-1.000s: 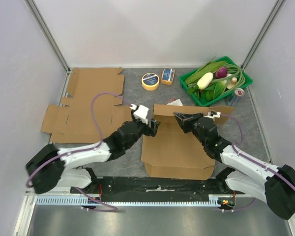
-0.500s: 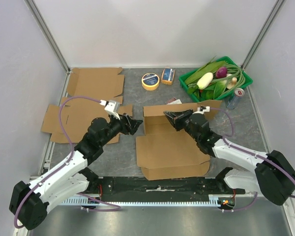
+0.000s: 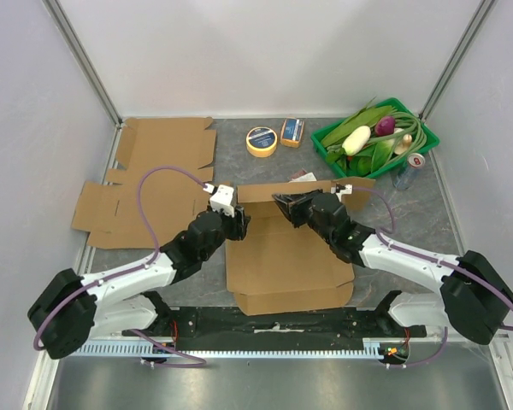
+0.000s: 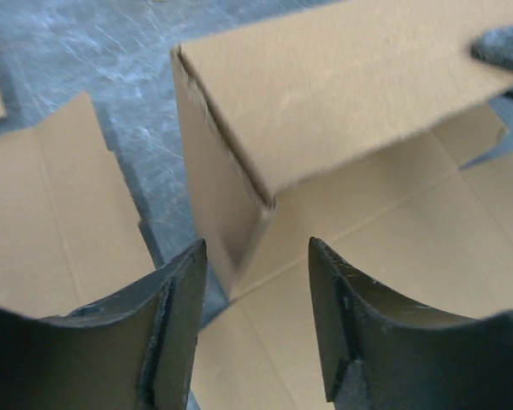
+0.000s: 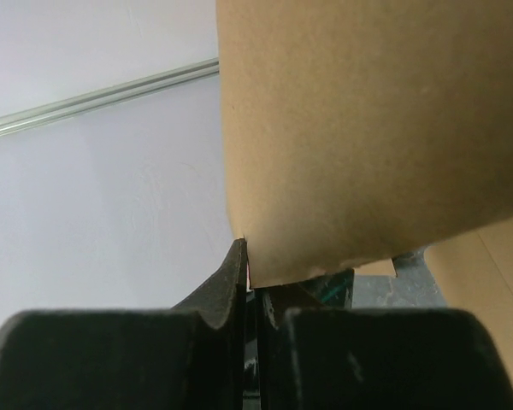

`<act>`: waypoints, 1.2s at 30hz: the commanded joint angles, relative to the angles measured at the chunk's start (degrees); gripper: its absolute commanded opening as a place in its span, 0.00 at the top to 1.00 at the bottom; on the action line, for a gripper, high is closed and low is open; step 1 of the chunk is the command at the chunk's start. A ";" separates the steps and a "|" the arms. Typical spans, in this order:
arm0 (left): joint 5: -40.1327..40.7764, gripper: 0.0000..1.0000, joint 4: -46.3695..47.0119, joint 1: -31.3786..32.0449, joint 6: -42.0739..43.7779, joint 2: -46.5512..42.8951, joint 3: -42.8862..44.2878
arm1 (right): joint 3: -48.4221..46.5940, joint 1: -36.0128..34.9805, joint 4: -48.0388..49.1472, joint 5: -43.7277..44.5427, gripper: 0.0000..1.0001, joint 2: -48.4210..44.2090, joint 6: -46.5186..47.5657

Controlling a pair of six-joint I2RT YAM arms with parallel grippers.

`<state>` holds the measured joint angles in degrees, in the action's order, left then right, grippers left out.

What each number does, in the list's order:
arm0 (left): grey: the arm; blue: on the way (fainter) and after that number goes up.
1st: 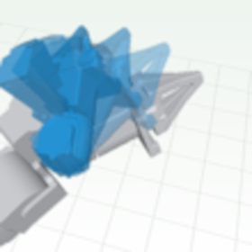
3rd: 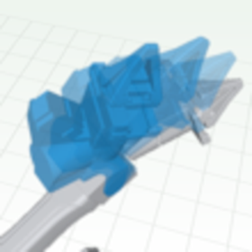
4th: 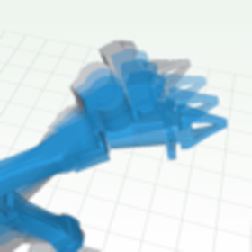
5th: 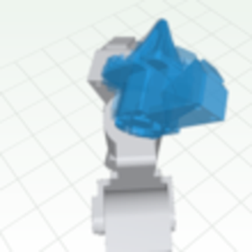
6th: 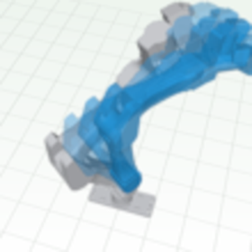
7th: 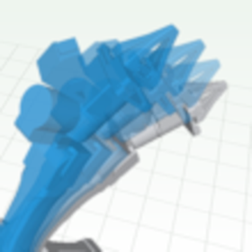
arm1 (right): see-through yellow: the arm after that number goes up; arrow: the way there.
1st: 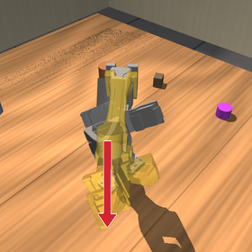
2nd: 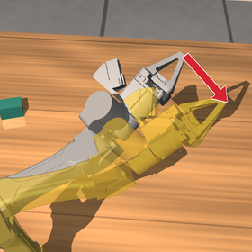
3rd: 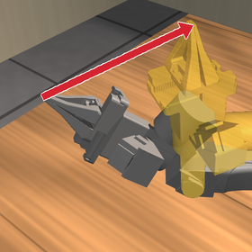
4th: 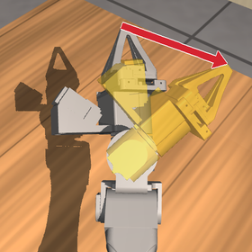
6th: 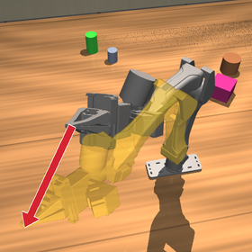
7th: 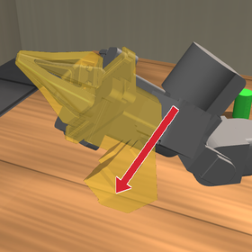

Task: Fold the paper box

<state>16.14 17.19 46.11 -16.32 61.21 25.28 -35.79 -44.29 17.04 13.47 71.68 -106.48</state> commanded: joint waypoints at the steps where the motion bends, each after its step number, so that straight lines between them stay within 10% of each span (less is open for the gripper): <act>1: 12.76 0.48 7.85 1.26 5.15 4.17 3.72 | -3.23 -1.76 -3.15 2.78 0.90 1.36 -3.22; 7: 17.96 0.65 14.44 1.44 7.44 6.90 1.79 | -0.16 -0.28 -1.38 -1.75 0.45 -3.90 11.87; 12: 17.43 0.72 15.94 1.53 8.67 7.00 1.00 | -2.00 2.02 -25.26 -4.78 0.07 -17.59 52.17; 19: 17.26 0.73 15.68 1.44 10.43 4.28 -0.23 | -18.41 13.22 -54.73 -4.92 0.05 -20.20 84.48; 27: 17.26 0.77 14.98 1.44 11.04 3.39 -0.67 | -32.68 23.37 -55.36 -22.78 0.13 -1.38 86.70; 36: 16.12 0.79 12.78 1.53 10.78 2.25 0.21 | -26.44 31.37 -47.98 -32.47 0.20 -4.70 76.94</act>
<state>31.44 28.86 47.37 -7.11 65.04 24.82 -64.27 -16.62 -34.06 -13.69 71.48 -25.74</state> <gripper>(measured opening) 0.222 0.814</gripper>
